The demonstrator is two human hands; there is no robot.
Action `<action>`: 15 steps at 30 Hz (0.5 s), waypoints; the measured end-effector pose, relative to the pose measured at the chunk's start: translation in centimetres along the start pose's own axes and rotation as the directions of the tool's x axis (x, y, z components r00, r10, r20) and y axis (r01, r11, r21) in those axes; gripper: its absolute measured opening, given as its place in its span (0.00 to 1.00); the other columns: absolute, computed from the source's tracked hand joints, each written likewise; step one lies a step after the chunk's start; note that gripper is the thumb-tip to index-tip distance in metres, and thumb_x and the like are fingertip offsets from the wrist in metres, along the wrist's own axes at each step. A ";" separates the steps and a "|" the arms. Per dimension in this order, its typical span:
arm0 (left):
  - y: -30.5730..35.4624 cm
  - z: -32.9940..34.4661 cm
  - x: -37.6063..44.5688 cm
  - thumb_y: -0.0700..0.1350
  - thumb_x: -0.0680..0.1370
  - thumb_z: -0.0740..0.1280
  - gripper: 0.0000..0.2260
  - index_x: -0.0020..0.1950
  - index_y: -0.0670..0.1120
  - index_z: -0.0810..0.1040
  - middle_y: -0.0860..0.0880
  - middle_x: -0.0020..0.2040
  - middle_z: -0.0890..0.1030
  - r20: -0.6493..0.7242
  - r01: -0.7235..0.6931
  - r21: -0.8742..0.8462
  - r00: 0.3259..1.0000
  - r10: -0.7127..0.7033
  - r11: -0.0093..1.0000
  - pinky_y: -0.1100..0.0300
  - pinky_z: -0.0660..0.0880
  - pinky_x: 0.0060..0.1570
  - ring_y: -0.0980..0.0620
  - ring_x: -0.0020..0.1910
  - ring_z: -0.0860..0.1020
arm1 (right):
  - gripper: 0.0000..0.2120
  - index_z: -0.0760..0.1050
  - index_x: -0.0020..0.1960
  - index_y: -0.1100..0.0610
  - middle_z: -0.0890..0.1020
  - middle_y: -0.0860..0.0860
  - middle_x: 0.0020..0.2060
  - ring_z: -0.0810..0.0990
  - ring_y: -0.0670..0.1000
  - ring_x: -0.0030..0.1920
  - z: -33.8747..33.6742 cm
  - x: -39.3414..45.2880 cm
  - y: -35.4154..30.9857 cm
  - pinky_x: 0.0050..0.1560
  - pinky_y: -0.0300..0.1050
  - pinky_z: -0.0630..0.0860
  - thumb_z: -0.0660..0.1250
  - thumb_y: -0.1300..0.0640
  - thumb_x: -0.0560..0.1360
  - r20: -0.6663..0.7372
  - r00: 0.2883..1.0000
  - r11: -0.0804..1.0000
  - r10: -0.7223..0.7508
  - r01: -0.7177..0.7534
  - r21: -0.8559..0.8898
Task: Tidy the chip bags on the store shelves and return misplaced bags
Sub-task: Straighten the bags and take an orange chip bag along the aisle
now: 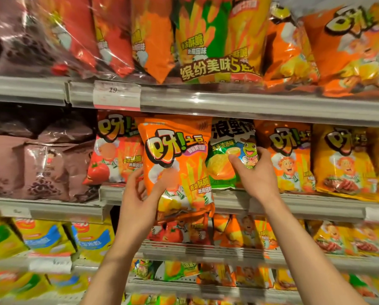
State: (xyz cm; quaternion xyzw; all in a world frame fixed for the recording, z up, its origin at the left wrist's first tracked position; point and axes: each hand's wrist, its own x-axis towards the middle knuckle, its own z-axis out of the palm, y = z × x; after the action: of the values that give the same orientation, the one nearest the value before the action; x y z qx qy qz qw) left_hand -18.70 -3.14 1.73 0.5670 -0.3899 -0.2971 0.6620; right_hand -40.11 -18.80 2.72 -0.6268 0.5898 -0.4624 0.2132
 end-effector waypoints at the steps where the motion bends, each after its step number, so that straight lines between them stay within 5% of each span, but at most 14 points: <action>1: 0.0 -0.2 0.0 0.65 0.67 0.72 0.31 0.68 0.62 0.70 0.62 0.59 0.80 -0.005 0.007 -0.013 1.000 -0.007 1.000 0.53 0.76 0.61 0.63 0.58 0.79 | 0.48 0.61 0.77 0.56 0.76 0.54 0.70 0.76 0.56 0.69 -0.2 0.1 -0.3 0.68 0.57 0.74 0.70 0.29 0.68 0.002 1.000 1.000 0.001 -0.001 0.012; 4: 0.1 -0.6 0.0 0.57 0.74 0.71 0.26 0.69 0.61 0.66 0.68 0.54 0.74 -0.016 0.002 -0.042 1.000 -0.002 0.999 0.63 0.71 0.57 0.74 0.51 0.73 | 0.50 0.62 0.78 0.57 0.73 0.54 0.73 0.72 0.56 0.72 -0.5 0.7 -1.0 0.72 0.58 0.71 0.70 0.28 0.67 -0.001 1.000 0.998 -0.024 0.024 0.053; 9: -0.4 -2.5 0.6 0.49 0.79 0.70 0.24 0.74 0.54 0.69 0.53 0.62 0.82 -0.070 -0.026 -0.015 0.997 0.025 1.000 0.60 0.76 0.54 0.56 0.60 0.81 | 0.48 0.66 0.77 0.57 0.76 0.52 0.69 0.75 0.54 0.69 -2.1 0.8 -2.2 0.70 0.53 0.72 0.71 0.29 0.67 0.026 0.999 0.995 -0.044 0.042 0.094; 15: 0.1 -3.2 0.8 0.45 0.80 0.69 0.18 0.69 0.48 0.73 0.63 0.40 0.85 -0.093 -0.030 0.066 0.995 0.036 0.997 0.77 0.73 0.34 0.71 0.39 0.82 | 0.20 0.74 0.61 0.46 0.82 0.37 0.48 0.80 0.31 0.44 -4.4 -1.0 -1.6 0.40 0.25 0.72 0.75 0.45 0.73 0.149 0.984 0.980 -0.099 0.071 0.186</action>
State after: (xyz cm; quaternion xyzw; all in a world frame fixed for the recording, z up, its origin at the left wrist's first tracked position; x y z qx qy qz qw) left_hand -15.57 -2.15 1.81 0.5949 -0.3770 -0.2463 0.6658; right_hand -42.82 -16.29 5.84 -0.6642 0.4994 -0.4716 0.2950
